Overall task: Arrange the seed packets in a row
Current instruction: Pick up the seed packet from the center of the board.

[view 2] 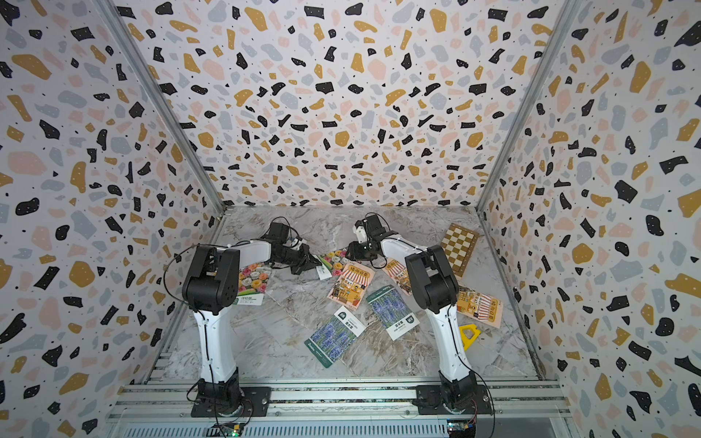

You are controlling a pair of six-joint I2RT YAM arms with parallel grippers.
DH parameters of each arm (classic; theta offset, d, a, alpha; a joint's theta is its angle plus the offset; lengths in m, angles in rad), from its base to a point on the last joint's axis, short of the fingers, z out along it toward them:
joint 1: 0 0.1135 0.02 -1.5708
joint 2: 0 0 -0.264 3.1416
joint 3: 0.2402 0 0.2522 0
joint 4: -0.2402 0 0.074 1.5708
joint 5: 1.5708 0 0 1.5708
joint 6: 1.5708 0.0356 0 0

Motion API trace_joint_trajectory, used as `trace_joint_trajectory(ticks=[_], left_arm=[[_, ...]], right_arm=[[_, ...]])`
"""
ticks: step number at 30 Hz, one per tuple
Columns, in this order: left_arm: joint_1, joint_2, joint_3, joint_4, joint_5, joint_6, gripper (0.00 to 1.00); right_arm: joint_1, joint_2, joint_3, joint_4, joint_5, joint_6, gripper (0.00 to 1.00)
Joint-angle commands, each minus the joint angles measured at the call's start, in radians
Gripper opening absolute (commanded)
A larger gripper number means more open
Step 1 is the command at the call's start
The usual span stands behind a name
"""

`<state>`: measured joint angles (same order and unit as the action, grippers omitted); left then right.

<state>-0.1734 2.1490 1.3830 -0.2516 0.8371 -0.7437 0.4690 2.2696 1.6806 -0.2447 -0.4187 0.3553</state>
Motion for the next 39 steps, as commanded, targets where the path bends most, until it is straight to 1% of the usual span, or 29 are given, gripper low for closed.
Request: trace_joint_trajectory(ticks=[1, 4, 7, 10, 12, 14, 17, 21, 25, 28, 32, 35, 39], left_arm=[[-0.005, -0.034, 0.013, 0.011, -0.002, 0.024, 0.0], [-0.002, -0.089, 0.013, -0.036, -0.063, 0.072, 0.0], [-0.001, -0.171, 0.002, -0.072, -0.147, 0.117, 0.0], [0.0, -0.26, -0.022, -0.071, -0.215, 0.13, 0.0], [0.0, -0.316, -0.036, -0.052, -0.236, 0.121, 0.0], [0.0, -0.377, -0.047, -0.048, -0.257, 0.088, 0.0], [-0.009, -0.48, -0.066, -0.022, -0.277, 0.014, 0.0], [-0.015, -0.599, -0.109, 0.108, -0.257, -0.154, 0.0], [-0.021, -0.683, -0.167, 0.252, -0.257, -0.331, 0.0], [-0.03, -0.729, -0.213, 0.362, -0.263, -0.44, 0.0], [-0.036, -0.771, -0.226, 0.39, -0.267, -0.484, 0.0], [-0.037, -0.798, -0.232, 0.387, -0.274, -0.49, 0.0], [-0.037, -0.813, -0.243, 0.401, -0.275, -0.505, 0.0]], right_arm=[[-0.012, -0.053, -0.032, -0.025, 0.006, 0.013, 0.54], [-0.038, -0.136, -0.086, 0.012, 0.006, 0.055, 0.6], [-0.076, -0.257, -0.226, 0.134, -0.055, 0.118, 0.7], [-0.1, -0.354, -0.327, 0.215, -0.093, 0.165, 0.78], [-0.101, -0.411, -0.378, 0.256, -0.114, 0.181, 0.83], [-0.097, -0.462, -0.432, 0.316, -0.149, 0.201, 0.84], [-0.086, -0.51, -0.479, 0.389, -0.245, 0.262, 0.86], [-0.064, -0.559, -0.516, 0.542, -0.345, 0.41, 0.89], [-0.02, -0.565, -0.468, 0.594, -0.361, 0.494, 0.92], [0.005, -0.549, -0.448, 0.694, -0.375, 0.605, 0.93], [0.027, -0.52, -0.405, 0.8, -0.397, 0.73, 0.94], [0.04, -0.505, -0.375, 0.829, -0.39, 0.779, 0.93], [0.048, -0.479, -0.356, 0.891, -0.39, 0.876, 0.9]])
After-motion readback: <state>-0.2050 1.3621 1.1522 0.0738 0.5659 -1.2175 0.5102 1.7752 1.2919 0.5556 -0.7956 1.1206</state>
